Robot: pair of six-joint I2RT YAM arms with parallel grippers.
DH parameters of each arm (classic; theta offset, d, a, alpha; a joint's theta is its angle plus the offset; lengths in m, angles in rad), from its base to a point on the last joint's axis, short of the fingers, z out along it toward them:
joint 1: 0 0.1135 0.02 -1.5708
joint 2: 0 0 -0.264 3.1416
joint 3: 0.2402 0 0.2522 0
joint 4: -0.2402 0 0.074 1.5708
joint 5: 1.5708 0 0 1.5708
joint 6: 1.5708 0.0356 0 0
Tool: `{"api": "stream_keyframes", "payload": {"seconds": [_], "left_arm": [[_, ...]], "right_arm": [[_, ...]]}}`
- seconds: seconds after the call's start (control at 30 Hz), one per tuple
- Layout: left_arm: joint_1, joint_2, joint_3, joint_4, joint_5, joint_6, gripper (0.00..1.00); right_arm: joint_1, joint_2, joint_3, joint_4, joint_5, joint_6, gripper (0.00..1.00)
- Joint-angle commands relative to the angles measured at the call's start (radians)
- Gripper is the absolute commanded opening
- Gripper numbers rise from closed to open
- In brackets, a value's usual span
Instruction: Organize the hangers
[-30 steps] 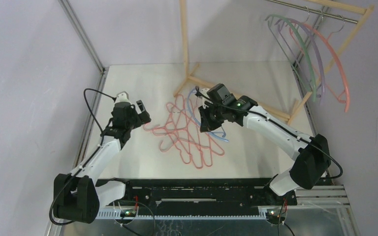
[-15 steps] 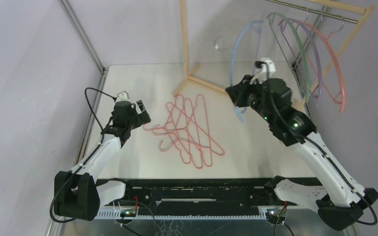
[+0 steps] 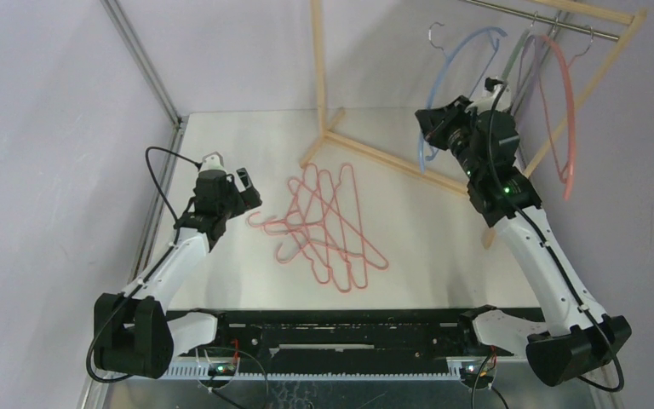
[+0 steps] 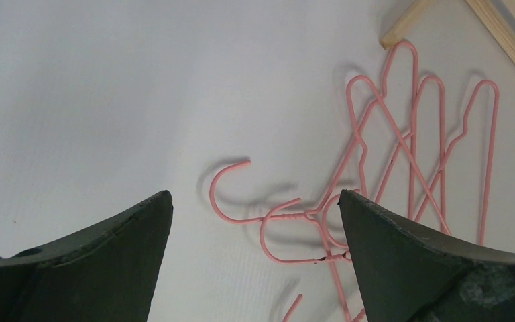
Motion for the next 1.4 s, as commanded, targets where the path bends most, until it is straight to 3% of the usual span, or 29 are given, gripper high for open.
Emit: {"api": "stream_keyframes", "payload": {"seconds": [0.0,0.23,0.77,1.37], "left_arm": [[0.004,-0.008,0.0,0.029,0.005,0.006,0.99],[0.005,0.017,0.002,0.04,0.011,0.002,0.99],[0.004,0.032,-0.008,0.048,0.017,0.002,0.99],[0.004,0.035,-0.016,0.052,0.016,0.005,0.99]], "right_arm": [[-0.068,-0.01,0.022,0.207,-0.106,0.084,0.0],[-0.081,0.003,0.022,0.29,-0.25,0.096,0.0],[-0.123,0.008,0.022,0.348,-0.241,0.117,0.0],[-0.179,0.003,0.022,0.225,-0.022,0.13,0.0]]}}
